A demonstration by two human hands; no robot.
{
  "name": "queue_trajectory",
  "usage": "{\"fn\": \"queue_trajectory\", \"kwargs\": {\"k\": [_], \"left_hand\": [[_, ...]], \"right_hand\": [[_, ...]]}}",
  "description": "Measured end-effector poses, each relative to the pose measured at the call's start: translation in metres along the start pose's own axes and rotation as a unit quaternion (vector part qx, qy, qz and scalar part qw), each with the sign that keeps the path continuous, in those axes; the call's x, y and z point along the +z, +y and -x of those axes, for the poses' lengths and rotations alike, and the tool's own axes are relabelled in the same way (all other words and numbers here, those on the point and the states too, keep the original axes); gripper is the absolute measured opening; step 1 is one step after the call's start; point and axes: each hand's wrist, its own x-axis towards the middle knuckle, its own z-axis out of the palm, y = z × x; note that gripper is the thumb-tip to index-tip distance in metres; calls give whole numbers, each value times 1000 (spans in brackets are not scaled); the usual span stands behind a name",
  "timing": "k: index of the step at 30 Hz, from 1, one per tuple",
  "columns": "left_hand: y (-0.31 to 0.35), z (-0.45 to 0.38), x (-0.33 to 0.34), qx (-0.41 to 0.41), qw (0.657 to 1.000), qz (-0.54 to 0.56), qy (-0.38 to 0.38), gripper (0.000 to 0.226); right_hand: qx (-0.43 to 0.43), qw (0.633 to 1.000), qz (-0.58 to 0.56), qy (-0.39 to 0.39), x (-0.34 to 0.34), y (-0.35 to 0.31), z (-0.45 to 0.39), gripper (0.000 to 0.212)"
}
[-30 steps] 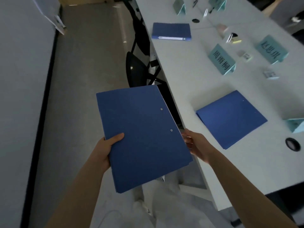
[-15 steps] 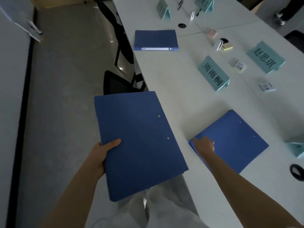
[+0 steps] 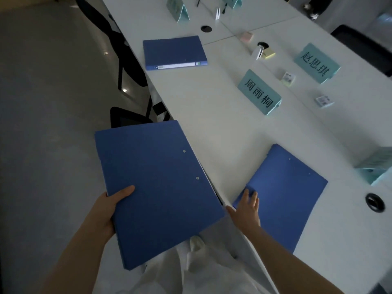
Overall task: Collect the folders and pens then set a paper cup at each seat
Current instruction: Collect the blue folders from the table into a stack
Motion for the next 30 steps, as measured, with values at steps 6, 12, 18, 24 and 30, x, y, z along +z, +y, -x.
{"fn": "queue_trajectory", "kwargs": {"k": [6, 12, 18, 24, 30], "left_hand": [[34, -12, -29, -6, 998, -31, -50, 29], [54, -26, -54, -15, 993, -65, -97, 39], [58, -33, -54, -7, 989, -84, -119, 52], [53, -38, -56, -7, 988, -101, -119, 54], [48, -38, -52, -7, 990, -99, -104, 43]], "right_hand": [[3, 999, -48, 9, 38, -22, 37, 85], [123, 928, -278, 216, 60, -39, 72, 40], [361, 639, -669, 120, 72, -30, 94, 28], [338, 498, -797, 46, 68, -10, 83, 72], [351, 344, -870, 40, 71, -5, 65, 50]]}}
